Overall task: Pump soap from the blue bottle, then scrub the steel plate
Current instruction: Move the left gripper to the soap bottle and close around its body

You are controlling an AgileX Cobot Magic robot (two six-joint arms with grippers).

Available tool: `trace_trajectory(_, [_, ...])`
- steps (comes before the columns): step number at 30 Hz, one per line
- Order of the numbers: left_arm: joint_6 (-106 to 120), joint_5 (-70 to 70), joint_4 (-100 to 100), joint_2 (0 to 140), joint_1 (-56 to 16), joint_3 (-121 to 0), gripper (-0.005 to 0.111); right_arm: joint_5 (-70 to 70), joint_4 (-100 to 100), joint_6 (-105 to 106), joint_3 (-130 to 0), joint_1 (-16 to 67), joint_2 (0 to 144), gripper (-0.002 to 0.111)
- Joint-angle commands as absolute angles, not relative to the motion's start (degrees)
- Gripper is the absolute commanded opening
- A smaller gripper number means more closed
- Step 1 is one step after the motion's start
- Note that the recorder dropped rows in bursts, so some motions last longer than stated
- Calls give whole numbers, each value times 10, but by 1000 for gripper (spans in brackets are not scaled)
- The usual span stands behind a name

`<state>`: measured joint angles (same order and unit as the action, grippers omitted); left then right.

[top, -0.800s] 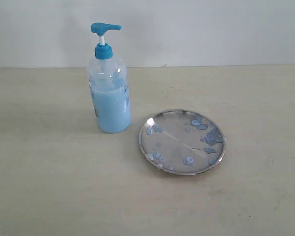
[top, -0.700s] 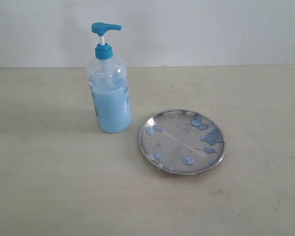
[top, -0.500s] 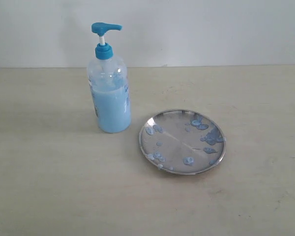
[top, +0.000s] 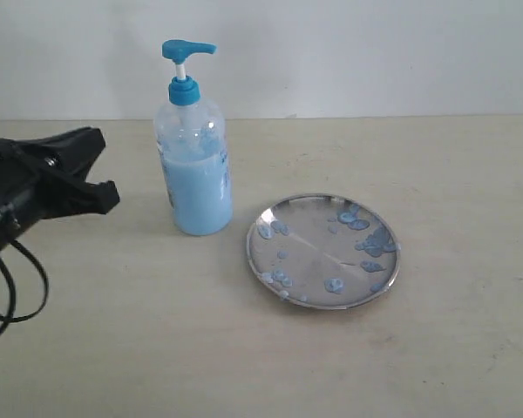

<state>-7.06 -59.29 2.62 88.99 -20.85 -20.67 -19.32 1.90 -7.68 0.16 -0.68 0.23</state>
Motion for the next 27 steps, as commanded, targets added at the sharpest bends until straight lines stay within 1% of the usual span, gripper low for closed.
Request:
trace_trajectory(1, [-50, -662, 19, 1008, -212, -227, 7, -187, 20, -75, 0, -11, 0, 1])
trace_trajectory(2, [-47, -679, 19, 1027, -212, -230, 10, -187, 20, -75, 0, -11, 0, 1])
trace_trajectory(4, [-41, -700, 20, 1070, -212, -239, 24, -187, 20, -75, 0, -11, 0, 1])
trace_trajectory(5, [-42, -700, 29, 1103, -212, -253, 49, -187, 20, -75, 0, -11, 0, 1])
trace_trajectory(6, [-44, -700, 30, 1115, -212, -261, 66, -187, 20, -75, 0, -11, 0, 1])
trace_trajectory(7, [-51, -700, 30, 1134, -212, -280, 99, -187, 20, -75, 0, -11, 0, 1])
trace_trajectory(8, [-51, -700, 31, 1138, -212, -289, 109, -187, 20, -75, 0, -11, 0, 1])
trace_trajectory(10, [-60, -700, 63, 1148, -212, -313, 109, -187, 20, -75, 0, -11, 0, 1])
trace_trajectory(12, [-70, -700, 160, 1152, -212, -346, 109, -187, 20, -75, 0, -11, 0, 1])
trace_trajectory(14, [-70, -700, 204, 1164, -212, -387, 109, -187, 20, -75, 0, -11, 0, 1])
trace_trajectory(18, [-64, -661, 155, 1203, -212, -455, 109, -187, 20, -75, 0, -11, 0, 1])
trace_trajectory(27, [-64, -663, 178, 1281, -212, -560, 109, -187, 20, -75, 0, -11, 0, 1])
